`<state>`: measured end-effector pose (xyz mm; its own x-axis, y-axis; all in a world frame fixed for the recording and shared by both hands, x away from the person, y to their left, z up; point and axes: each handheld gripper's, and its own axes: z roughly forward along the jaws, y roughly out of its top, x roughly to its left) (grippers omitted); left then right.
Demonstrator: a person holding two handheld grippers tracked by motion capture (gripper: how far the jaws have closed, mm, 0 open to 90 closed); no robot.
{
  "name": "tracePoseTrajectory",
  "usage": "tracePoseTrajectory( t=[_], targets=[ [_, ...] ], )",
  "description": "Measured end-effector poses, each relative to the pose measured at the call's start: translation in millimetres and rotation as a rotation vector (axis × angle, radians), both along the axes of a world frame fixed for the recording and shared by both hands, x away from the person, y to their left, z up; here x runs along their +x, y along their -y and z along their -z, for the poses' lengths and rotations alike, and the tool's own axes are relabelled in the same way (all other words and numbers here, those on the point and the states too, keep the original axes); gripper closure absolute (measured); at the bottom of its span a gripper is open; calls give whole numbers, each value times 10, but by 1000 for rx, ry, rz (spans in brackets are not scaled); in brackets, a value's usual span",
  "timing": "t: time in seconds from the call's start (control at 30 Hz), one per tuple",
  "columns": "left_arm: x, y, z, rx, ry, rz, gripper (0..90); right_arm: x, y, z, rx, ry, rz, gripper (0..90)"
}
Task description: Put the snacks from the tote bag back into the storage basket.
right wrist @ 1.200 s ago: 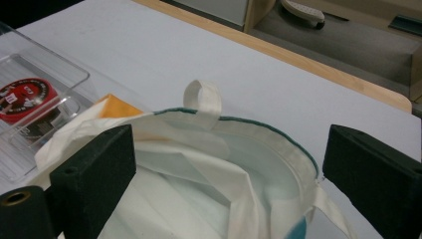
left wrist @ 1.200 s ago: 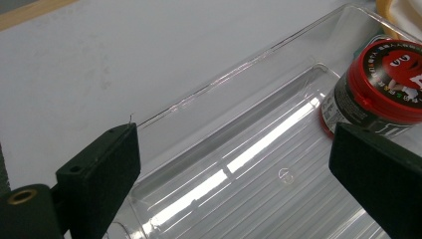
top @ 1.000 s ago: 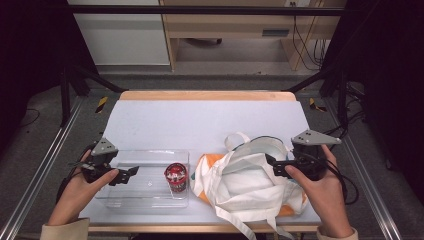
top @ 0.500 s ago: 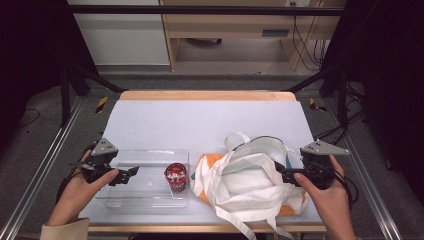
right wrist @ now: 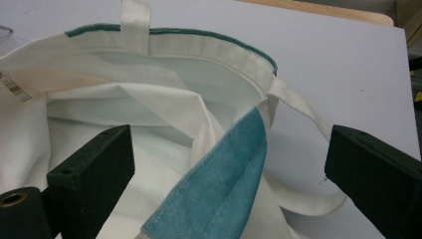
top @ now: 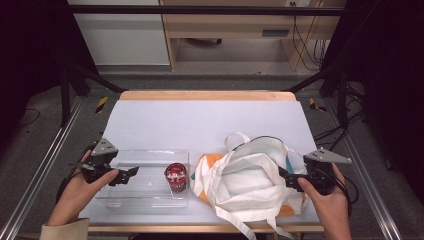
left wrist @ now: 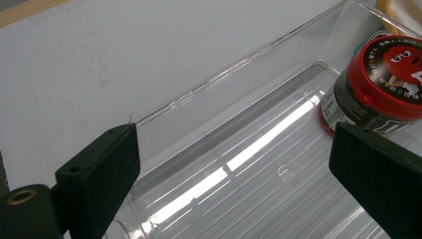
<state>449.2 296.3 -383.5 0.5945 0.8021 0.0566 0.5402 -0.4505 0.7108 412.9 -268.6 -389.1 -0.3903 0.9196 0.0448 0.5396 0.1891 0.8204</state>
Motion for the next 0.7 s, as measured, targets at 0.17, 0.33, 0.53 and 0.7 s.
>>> tracePoseTrajectory(
  t=[0.17,0.33,0.53,0.7],
  targets=[
    [-1,0,0,-1,0,0,60,-42,50,128,26,-5,5,57],
    [1,3,2,1,-1,3,60,-74,68,174,39,5,9,56],
    [-3,1,-7,-1,3,2,60,-181,114,243,84,16,18,54],
    [4,26,-2,4,1,9,60,-242,158,280,116,29,26,52]
  ],
)
